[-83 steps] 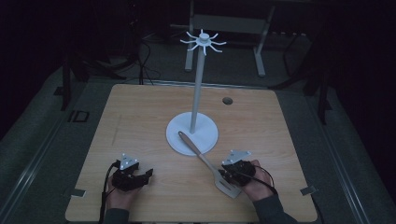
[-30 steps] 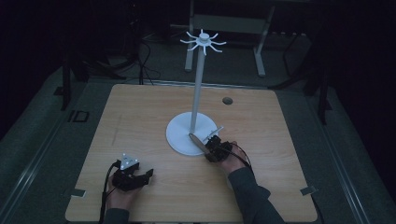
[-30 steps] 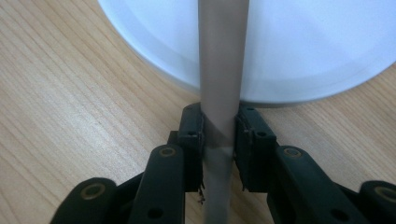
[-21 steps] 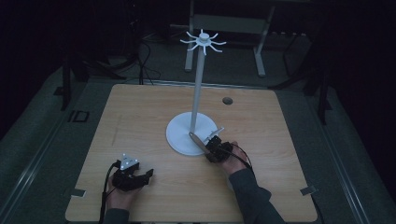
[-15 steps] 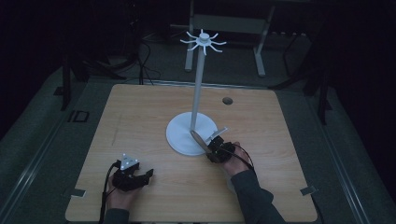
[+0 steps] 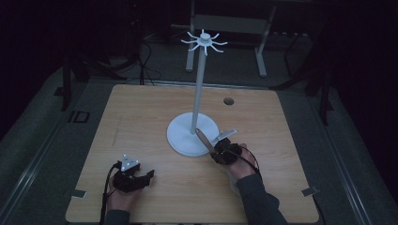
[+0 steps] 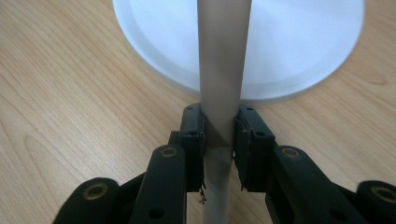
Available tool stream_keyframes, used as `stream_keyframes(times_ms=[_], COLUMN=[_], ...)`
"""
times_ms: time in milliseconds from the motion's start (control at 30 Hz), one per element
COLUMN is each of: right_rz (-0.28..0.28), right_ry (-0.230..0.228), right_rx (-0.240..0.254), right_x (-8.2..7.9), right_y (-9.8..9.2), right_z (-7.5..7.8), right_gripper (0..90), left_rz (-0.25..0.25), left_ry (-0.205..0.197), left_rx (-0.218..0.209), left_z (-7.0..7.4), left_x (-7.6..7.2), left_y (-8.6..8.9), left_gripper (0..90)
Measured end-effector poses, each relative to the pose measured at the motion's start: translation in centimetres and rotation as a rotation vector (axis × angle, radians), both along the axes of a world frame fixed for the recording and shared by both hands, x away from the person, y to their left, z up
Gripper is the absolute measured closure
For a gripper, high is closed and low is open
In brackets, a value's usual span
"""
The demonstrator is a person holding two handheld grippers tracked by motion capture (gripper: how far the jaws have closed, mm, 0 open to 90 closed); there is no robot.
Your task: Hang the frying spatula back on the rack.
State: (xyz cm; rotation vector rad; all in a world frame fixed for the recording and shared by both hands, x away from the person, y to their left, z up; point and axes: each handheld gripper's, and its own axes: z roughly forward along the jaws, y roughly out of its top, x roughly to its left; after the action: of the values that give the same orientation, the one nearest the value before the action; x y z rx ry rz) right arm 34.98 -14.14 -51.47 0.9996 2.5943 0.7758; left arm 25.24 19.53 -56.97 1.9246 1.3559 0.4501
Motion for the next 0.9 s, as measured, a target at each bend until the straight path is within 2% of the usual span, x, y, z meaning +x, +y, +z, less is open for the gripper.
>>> stream_keyframes(times_ms=[133,367,900], right_rz=[-0.008,-0.026,-0.029], right_ry=[-0.02,-0.067,-0.185], right_rx=[0.011,0.059,0.153], right_x=[-0.1,-0.3,-0.4], right_y=[-0.3,-1.1,-2.0], right_z=[0.5,1.8,4.7], right_gripper=[74.7,74.7,74.7], left_rz=[0.0,0.0,0.002], left_ry=[-0.001,-0.002,-0.001], left_rx=[-0.001,-0.002,0.003], left_z=[0.0,0.0,0.0], left_x=[0.0,0.0,0.0], left_y=[0.0,-0.1,-0.1], left_gripper=[34.1,33.9,33.9])
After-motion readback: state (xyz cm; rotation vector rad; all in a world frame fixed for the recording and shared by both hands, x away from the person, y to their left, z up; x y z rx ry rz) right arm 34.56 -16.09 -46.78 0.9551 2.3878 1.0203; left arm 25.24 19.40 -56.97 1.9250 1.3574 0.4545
